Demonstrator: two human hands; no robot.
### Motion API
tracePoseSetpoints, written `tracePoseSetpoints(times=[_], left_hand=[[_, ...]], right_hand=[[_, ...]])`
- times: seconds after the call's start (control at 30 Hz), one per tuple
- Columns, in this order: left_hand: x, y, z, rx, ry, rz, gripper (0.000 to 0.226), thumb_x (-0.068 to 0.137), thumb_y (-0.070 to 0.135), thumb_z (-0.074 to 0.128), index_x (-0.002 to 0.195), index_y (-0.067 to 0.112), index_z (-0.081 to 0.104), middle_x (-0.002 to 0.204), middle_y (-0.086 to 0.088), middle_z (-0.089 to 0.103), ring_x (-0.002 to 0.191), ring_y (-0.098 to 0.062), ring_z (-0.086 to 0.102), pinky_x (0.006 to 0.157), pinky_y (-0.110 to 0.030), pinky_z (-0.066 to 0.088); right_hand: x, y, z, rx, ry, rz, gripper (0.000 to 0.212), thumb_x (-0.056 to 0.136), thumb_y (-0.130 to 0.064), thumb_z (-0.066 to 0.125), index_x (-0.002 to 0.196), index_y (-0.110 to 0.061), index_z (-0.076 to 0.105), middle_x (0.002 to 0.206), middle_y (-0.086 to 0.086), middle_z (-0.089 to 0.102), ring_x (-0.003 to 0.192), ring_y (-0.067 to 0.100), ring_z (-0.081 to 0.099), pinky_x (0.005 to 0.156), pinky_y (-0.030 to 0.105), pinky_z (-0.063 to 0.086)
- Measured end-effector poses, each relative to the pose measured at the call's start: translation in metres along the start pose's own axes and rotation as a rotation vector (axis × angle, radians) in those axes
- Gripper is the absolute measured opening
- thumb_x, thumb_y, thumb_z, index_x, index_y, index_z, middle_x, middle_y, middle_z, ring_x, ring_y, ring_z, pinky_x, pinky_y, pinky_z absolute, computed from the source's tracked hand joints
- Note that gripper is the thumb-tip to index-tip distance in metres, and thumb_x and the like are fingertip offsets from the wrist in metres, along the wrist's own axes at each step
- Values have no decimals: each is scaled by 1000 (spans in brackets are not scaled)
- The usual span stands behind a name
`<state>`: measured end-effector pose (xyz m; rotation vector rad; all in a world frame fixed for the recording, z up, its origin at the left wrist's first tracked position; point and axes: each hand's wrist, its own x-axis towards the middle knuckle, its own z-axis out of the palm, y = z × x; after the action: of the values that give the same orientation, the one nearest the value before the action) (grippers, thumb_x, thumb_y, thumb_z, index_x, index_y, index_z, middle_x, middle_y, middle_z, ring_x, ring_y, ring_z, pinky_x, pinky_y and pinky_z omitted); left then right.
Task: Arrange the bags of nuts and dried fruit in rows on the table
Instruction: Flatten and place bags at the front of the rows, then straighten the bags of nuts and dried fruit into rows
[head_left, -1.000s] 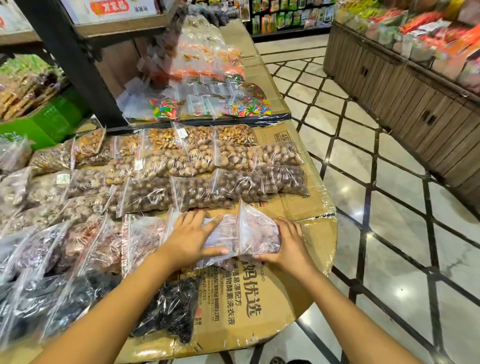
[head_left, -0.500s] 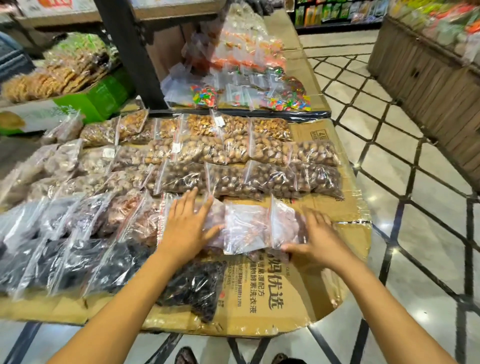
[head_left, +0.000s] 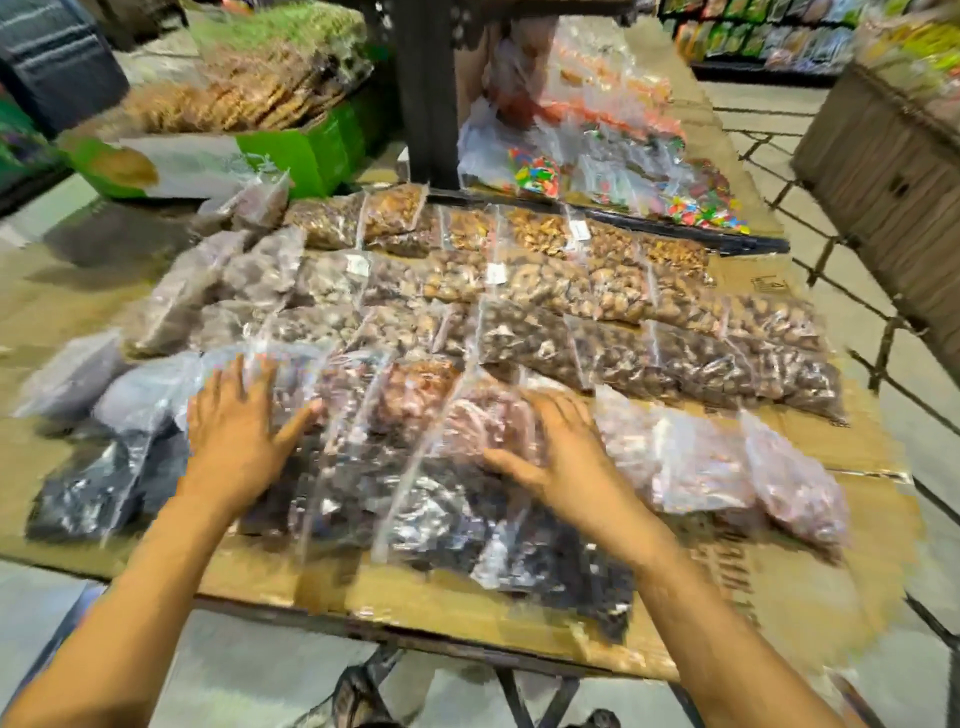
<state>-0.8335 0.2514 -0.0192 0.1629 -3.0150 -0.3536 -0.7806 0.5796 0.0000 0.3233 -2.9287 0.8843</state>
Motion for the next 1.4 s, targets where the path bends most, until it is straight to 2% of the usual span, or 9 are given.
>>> tracePoseSetpoints(times=[0.2, 0.33, 0.47, 0.63, 0.73, 0.87, 1.07, 1.3, 1.4], left_hand=[[52, -107, -8, -55, -109, 209, 112, 63, 92, 26, 146, 16, 29, 156, -17, 19, 142, -36, 18, 115, -50, 18], [76, -133, -6, -207, -225, 303, 115, 59, 93, 32, 150, 24, 15, 159, -2, 9, 145, -20, 10, 117, -44, 14], [96, -131, 3, -159, -172, 375, 97, 74, 84, 27, 149, 23, 20, 155, -3, 25, 143, -21, 22, 115, -46, 18], [114, -124, 8, -272, -79, 352, 55, 88, 63, 31, 109, 17, 53, 110, -10, 61, 105, -28, 53, 85, -41, 38], [117, -116, 8, -395, -27, 313, 34, 89, 54, 38, 76, 23, 39, 71, 4, 47, 74, -23, 47, 65, -35, 30], [126, -110, 12, -687, -44, 228, 35, 92, 45, 46, 72, 17, 44, 62, -6, 47, 59, -28, 46, 54, -42, 37], [133, -92, 19, -713, 88, 106, 33, 96, 26, 49, 76, 0, 46, 62, -15, 46, 56, -22, 38, 50, -33, 24], [129, -82, 15, -347, 6, 188, 29, 98, 40, 37, 89, 16, 51, 81, -3, 60, 78, -25, 55, 64, -33, 32], [120, -88, 10, -442, -116, 197, 44, 97, 48, 32, 123, 17, 50, 118, -5, 60, 111, -25, 52, 91, -41, 41]], right_hand=[[80, -101, 67, 84, -44, 146, 76, 88, -48, 57, 146, -11, 25, 146, 13, 36, 137, 28, 26, 111, 36, 25], [126, -123, 107, 49, -45, 416, 73, 90, -52, 50, 143, -10, 25, 109, 17, 63, 129, 38, 39, 99, 46, 42], [143, -130, 126, 4, 27, 560, 57, 92, -38, 53, 137, -8, 33, 90, 13, 60, 116, 36, 50, 90, 50, 49], [153, -139, 129, 153, 108, 648, 49, 92, -8, 57, 137, -10, 38, 79, -2, 43, 77, 19, 56, 68, 36, 52], [155, -134, 126, 450, 196, 726, 50, 89, 2, 57, 135, -11, 43, 75, -2, 49, 56, 10, 44, 41, 18, 42], [149, -130, 122, 658, 281, 700, 49, 86, 2, 62, 131, -7, 46, 64, -4, 46, 57, 9, 44, 54, 21, 40], [149, -119, 121, 735, 329, 602, 50, 86, 0, 64, 131, -15, 47, 55, -10, 38, 53, 8, 39, 56, 20, 38], [154, -124, 129, 546, 322, 610, 49, 88, 0, 59, 133, -12, 42, 76, -3, 53, 56, 9, 50, 46, 15, 44], [153, -135, 131, 347, 317, 571, 51, 88, -15, 62, 132, -20, 38, 110, 1, 55, 100, 21, 57, 86, 41, 54]])
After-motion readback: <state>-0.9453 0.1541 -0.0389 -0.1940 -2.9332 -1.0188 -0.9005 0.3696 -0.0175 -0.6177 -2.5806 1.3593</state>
